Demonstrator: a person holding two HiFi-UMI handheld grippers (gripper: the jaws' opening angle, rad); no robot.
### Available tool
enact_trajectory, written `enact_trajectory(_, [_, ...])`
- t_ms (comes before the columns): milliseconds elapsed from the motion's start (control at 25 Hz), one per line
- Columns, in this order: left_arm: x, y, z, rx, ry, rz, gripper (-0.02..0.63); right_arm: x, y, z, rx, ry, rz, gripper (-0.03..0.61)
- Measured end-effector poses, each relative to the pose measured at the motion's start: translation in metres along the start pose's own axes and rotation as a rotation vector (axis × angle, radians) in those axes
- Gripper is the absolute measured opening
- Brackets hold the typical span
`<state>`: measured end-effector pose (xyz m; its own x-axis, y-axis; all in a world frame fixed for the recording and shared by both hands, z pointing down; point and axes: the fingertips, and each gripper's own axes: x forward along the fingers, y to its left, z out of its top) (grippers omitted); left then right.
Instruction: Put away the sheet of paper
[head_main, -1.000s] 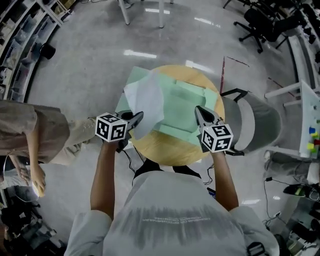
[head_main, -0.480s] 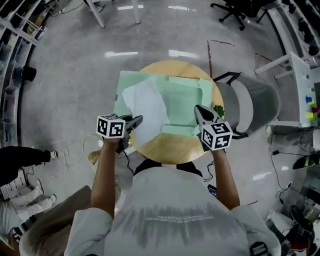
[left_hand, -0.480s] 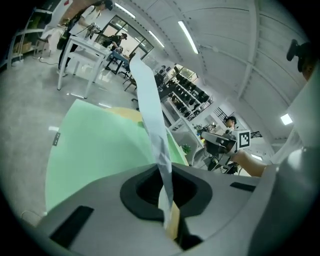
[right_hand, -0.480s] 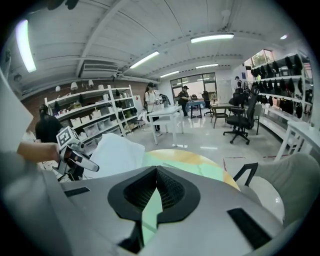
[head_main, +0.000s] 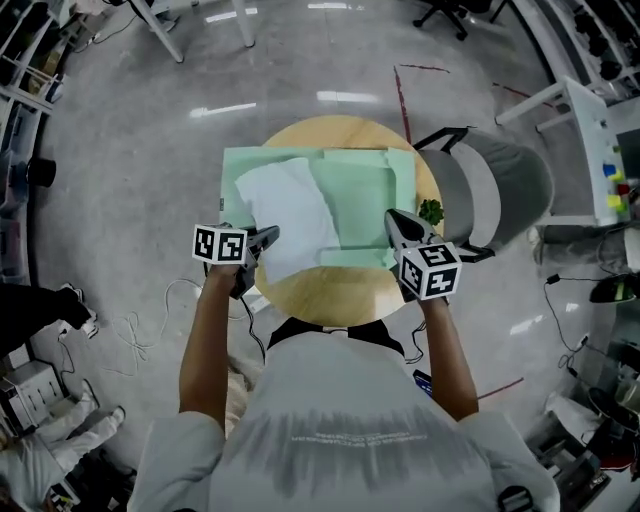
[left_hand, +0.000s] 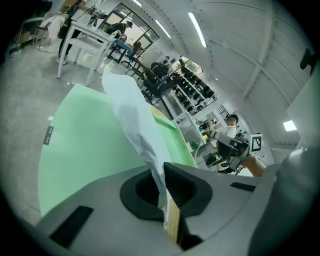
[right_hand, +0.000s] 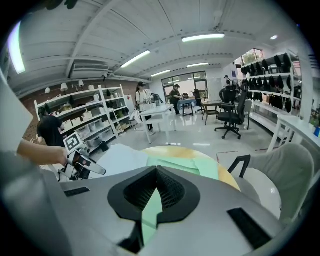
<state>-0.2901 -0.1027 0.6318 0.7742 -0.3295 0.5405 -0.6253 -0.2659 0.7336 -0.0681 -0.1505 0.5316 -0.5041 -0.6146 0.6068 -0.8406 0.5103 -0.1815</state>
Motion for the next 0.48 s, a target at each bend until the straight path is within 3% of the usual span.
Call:
enact_trajectory(200, [0.02, 0.016, 0.008, -0.05, 0.013, 0.003, 0.021, 0.0, -0.005, -0.005, 0.029, 0.001, -0.003, 0.029])
enact_trajectory(480, [0.048, 0.024, 0.018, -0.053, 0.057, 0.028, 0.021, 0.001, -0.027, -0.013, 0.056, 0.021, -0.02, 0.029])
